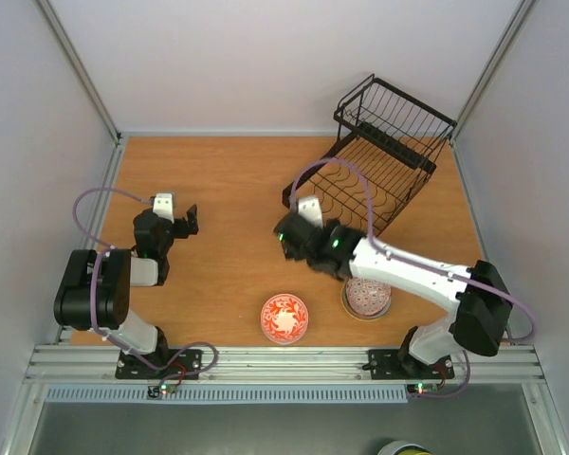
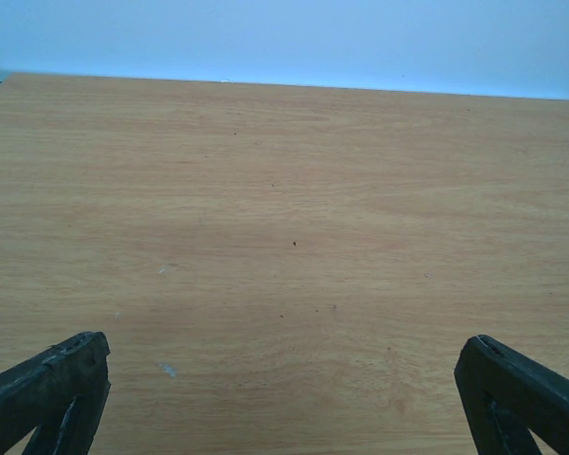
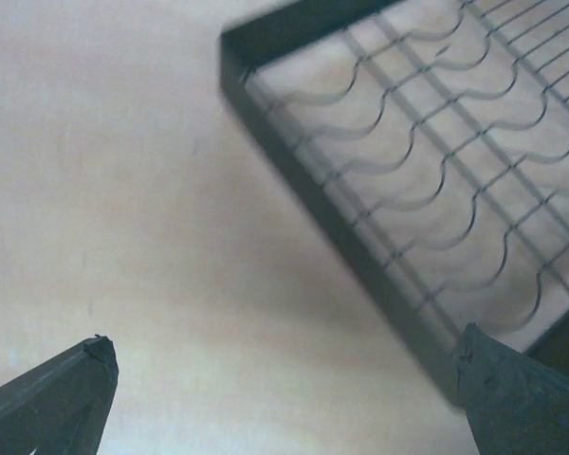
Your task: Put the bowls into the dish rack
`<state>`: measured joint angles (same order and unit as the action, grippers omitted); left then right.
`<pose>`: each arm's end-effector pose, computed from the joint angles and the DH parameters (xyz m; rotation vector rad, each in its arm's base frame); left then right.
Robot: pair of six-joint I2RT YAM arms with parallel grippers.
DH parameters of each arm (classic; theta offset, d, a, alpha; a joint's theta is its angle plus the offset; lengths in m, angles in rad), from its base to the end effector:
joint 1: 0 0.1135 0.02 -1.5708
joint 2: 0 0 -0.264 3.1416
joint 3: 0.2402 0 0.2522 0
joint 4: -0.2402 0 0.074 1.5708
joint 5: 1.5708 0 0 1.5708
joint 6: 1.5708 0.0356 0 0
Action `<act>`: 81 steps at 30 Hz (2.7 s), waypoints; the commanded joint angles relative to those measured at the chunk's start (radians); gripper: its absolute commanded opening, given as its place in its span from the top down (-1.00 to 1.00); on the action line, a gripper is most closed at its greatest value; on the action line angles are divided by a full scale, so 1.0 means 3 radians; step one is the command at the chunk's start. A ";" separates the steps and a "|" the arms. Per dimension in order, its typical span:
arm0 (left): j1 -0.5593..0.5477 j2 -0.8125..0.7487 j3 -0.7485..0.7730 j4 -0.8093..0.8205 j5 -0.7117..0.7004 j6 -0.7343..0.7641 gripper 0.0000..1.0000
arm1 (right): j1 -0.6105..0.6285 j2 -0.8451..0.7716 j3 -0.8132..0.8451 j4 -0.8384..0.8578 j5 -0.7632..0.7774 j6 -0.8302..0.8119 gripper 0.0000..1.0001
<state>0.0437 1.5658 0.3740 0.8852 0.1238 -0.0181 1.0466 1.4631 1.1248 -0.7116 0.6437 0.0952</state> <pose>0.2692 0.0074 0.1391 0.0271 1.8759 -0.0986 0.1655 0.2435 0.2624 -0.8909 2.1857 -0.3210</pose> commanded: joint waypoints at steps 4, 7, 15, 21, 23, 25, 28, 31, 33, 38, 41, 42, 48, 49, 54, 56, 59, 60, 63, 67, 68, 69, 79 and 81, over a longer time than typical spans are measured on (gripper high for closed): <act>-0.0013 -0.0004 0.0072 0.0112 -0.0013 0.0047 -0.99 | -0.0920 0.0628 0.1129 0.0303 -0.1012 -0.0711 -0.96; -0.0012 -0.0005 0.0073 0.0112 -0.0012 0.0046 -0.99 | -0.1050 0.1151 0.1707 0.0190 -0.1192 -0.0900 -0.96; -0.0008 -0.0004 0.0072 0.0116 -0.0011 0.0045 -0.99 | -0.1332 0.2221 0.2722 -0.0112 -0.1437 -0.0882 -0.96; -0.0008 -0.0005 0.0077 0.0112 -0.0012 0.0046 -0.99 | -0.1433 0.2483 0.2774 -0.0052 -0.1600 -0.0814 -0.96; -0.0008 -0.0008 0.0078 0.0112 -0.0014 0.0045 -0.99 | -0.1433 0.2560 0.2813 -0.0039 -0.1664 -0.0818 -0.96; -0.0012 -0.0005 0.0078 0.0112 -0.0013 0.0046 -0.99 | -0.1433 0.2645 0.2855 -0.0027 -0.1736 -0.0818 -0.96; -0.0010 -0.0004 0.0078 0.0109 -0.0014 0.0047 -0.99 | -0.1433 0.2800 0.2972 -0.0040 -0.1891 -0.0796 -0.96; -0.0008 -0.0007 0.0078 0.0107 -0.0014 0.0046 -0.99 | -0.1433 0.2929 0.3087 -0.0041 -0.2100 -0.0764 -0.95; -0.0012 -0.0008 0.0078 0.0107 -0.0014 0.0049 -0.99 | -0.1428 0.2989 0.3146 -0.0030 -0.2324 -0.0752 -0.93; -0.0011 -0.0005 0.0078 0.0108 -0.0014 0.0049 -0.99 | -0.1376 0.3023 0.3184 0.0041 -0.2571 -0.0788 -0.88; -0.0011 -0.0004 0.0078 0.0108 -0.0014 0.0045 -0.99 | -0.1311 0.3041 0.3225 0.0076 -0.2717 -0.0864 -0.85; -0.0011 -0.0008 0.0078 0.0107 -0.0014 0.0047 -0.99 | -0.1282 0.3042 0.3237 0.0081 -0.2767 -0.0903 -0.83; -0.0008 -0.0008 0.0078 0.0107 -0.0014 0.0049 -0.99 | -0.1002 0.3033 0.3271 0.0046 -0.2979 -0.1207 -0.73; -0.0012 -0.0005 0.0078 0.0110 -0.0014 0.0046 -0.99 | -0.0955 0.3030 0.3267 0.0035 -0.3021 -0.1247 -0.73; -0.0012 -0.0004 0.0078 0.0107 -0.0014 0.0045 -0.99 | -0.0743 0.2987 0.3188 -0.0020 -0.3142 -0.1346 -0.72; -0.0009 -0.0005 0.0077 0.0107 -0.0014 0.0045 -0.99 | -0.0710 0.2908 0.3073 0.0035 -0.3231 -0.1371 -0.71; -0.0012 -0.0007 0.0078 0.0107 -0.0014 0.0045 -0.99 | -0.0697 0.2773 0.2873 0.0119 -0.3363 -0.1442 -0.57; -0.0011 -0.0004 0.0078 0.0107 -0.0014 0.0045 -0.99 | -0.0697 0.2720 0.2809 0.0148 -0.3356 -0.1466 -0.54; -0.0011 -0.0008 0.0078 0.0113 -0.0014 0.0045 -0.99 | -0.0694 0.2553 0.2676 0.0261 -0.2805 -0.1492 -0.76; -0.0008 -0.0004 0.0078 0.0112 -0.0014 0.0045 -0.99 | -0.0707 0.2417 0.2711 0.0361 -0.1645 -0.1662 -0.97; -0.0011 -0.0004 0.0078 0.0112 -0.0014 0.0045 -0.99 | -0.0707 0.2378 0.2712 0.0407 -0.1500 -0.1744 -0.98; -0.0010 -0.0005 0.0078 0.0111 -0.0014 0.0049 -0.99 | -0.0711 0.2317 0.2702 0.0460 -0.1410 -0.1792 -0.97; -0.0009 -0.0006 0.0075 0.0112 -0.0013 0.0045 -0.99 | -0.0697 0.0725 0.1247 0.1252 -0.0058 -0.1327 -0.98; -0.0012 -0.0005 0.0075 0.0112 -0.0017 0.0046 -0.99 | -0.0697 0.0312 0.0823 0.1401 0.0367 -0.1198 -0.97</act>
<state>0.0437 1.5658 0.3779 0.8845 0.1234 -0.0174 0.8352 1.7523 1.5543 -0.4217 0.4274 -0.3710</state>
